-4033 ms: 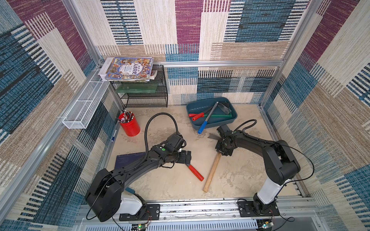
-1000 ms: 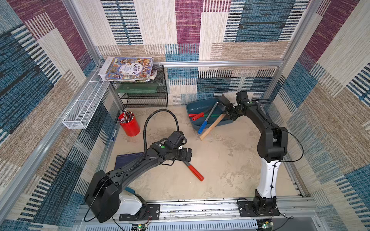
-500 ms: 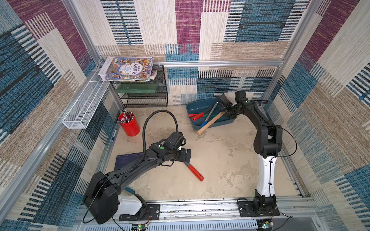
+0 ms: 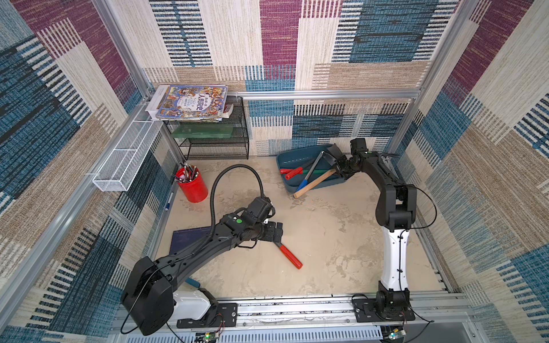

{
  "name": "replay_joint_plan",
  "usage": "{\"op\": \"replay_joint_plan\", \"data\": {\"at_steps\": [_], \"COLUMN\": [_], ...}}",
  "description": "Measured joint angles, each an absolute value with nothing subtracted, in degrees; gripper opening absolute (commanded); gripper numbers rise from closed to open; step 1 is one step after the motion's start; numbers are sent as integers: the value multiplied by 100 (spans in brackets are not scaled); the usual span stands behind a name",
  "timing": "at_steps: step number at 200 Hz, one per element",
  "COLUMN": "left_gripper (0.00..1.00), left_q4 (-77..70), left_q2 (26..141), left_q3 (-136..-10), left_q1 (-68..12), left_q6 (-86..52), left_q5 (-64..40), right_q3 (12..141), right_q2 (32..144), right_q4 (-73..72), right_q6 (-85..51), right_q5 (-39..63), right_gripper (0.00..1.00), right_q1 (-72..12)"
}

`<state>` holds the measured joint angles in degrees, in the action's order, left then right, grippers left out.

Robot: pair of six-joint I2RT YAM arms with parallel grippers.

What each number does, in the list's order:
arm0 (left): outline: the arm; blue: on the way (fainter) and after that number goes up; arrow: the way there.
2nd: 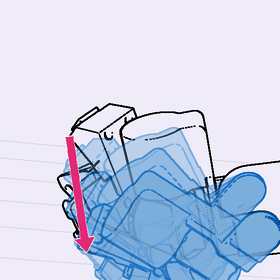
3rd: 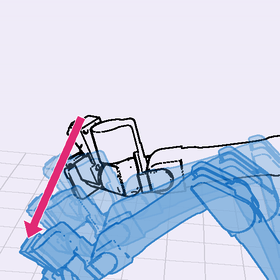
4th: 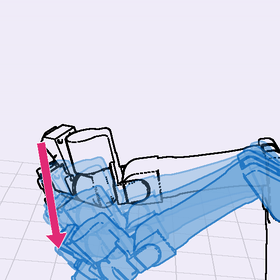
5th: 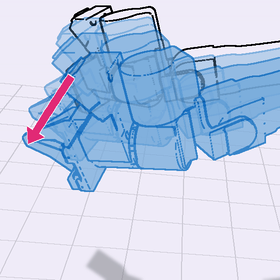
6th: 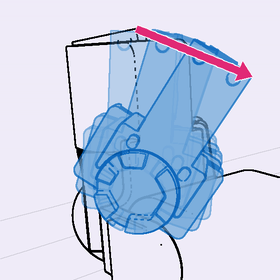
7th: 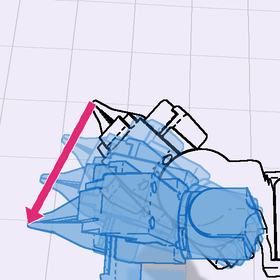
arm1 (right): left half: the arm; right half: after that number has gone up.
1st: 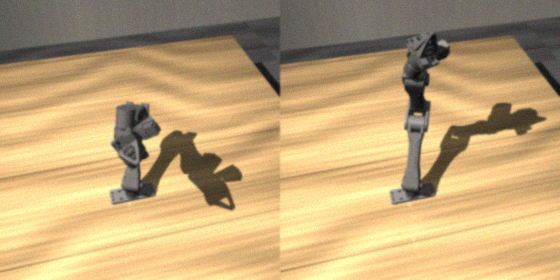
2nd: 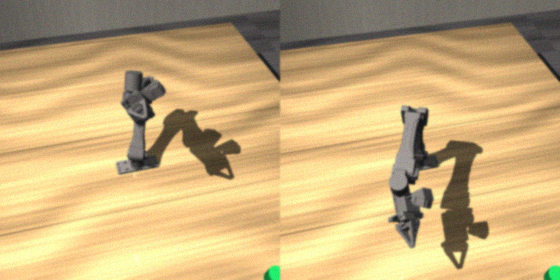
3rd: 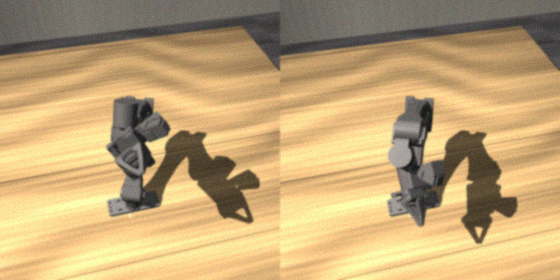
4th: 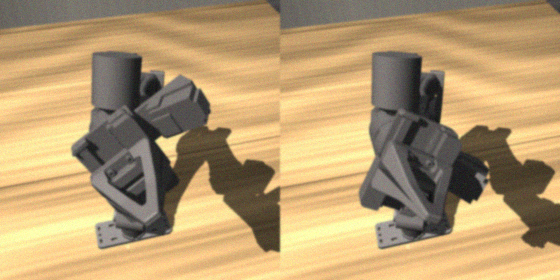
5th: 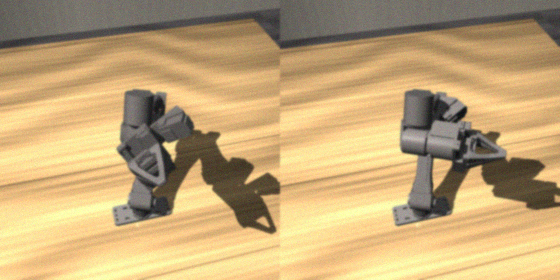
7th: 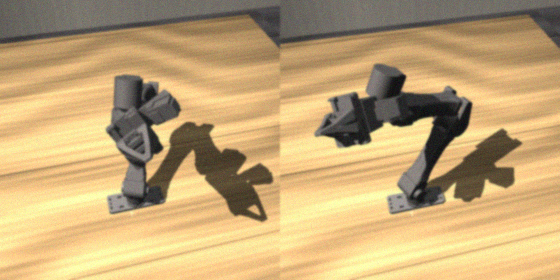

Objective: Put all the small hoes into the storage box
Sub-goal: Place the hoe in the storage box.

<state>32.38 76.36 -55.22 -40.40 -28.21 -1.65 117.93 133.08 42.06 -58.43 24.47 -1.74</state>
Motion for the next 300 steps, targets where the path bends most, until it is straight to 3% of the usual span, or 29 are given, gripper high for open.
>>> {"op": "replay_joint_plan", "data": {"at_steps": [199, 300], "left_gripper": [97, 97], "left_q4": [3236, 3234], "left_q2": [7647, 7588], "left_q3": [-5518, -5516], "left_q1": [-4040, -4040], "left_q6": [-2834, -2832], "left_q5": [-169, -169], "right_q3": [12119, 12381], "right_q2": [13758, 13961], "right_q4": [4106, 4036], "right_q6": [-6285, -6702], "right_q5": [2499, 2316], "right_gripper": [0, 6], "right_q1": [-211, -379]}}
